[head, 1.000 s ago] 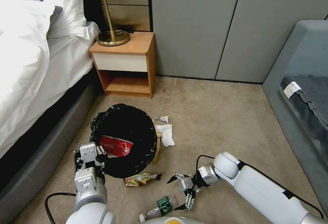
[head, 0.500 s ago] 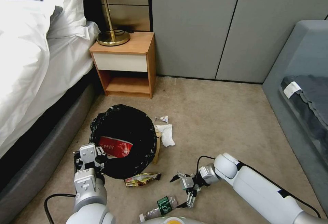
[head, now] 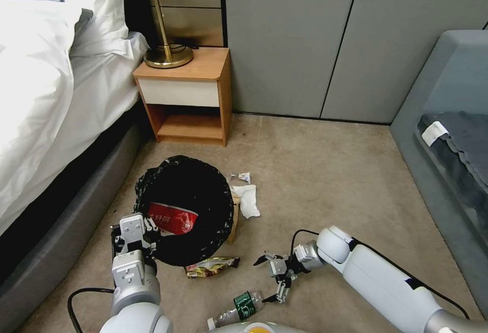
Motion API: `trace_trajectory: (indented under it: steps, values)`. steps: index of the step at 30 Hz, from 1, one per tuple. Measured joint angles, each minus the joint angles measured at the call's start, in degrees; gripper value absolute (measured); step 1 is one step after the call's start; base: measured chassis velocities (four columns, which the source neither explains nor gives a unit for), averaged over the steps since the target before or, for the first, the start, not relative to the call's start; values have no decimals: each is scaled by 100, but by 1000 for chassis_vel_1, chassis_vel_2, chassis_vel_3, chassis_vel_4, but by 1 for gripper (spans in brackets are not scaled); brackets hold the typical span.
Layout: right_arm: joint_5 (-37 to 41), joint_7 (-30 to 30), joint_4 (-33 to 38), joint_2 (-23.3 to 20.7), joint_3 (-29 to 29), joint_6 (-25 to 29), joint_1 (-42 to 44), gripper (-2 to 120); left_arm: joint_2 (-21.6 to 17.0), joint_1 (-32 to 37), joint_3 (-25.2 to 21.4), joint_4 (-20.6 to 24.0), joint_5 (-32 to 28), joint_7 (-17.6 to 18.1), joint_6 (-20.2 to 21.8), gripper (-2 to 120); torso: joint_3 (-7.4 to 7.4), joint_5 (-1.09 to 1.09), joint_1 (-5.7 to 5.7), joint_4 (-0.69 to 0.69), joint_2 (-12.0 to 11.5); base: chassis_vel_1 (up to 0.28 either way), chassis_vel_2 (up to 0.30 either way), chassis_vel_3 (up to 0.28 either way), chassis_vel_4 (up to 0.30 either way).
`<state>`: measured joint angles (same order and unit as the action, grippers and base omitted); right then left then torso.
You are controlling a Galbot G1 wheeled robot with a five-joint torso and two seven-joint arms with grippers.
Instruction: Pick up the trash bin, then pick up the garbage from the floor and place it into the trash bin.
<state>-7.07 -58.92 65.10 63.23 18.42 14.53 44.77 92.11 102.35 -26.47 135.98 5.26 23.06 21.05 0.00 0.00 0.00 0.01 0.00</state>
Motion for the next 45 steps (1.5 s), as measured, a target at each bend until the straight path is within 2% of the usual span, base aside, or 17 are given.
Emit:
trace_trajectory:
  steps: [9,27,45]
  values:
    - [-97,100,-255,260,105,31,-174,100,2,6,-5,-22,11,6,-16,1,0,0,0,0,0,0,0,0,0]
    - [-67,263,-152,352,506,-37,-296,100,3,-40,20,-43,27,13,-37,1,0,0,0,-1,0,0,0,0,0]
    - [-91,406,-515,676,962,-49,-474,100,3,-53,42,-55,28,11,-47,1,0,-1,0,-1,0,0,0,0,0]
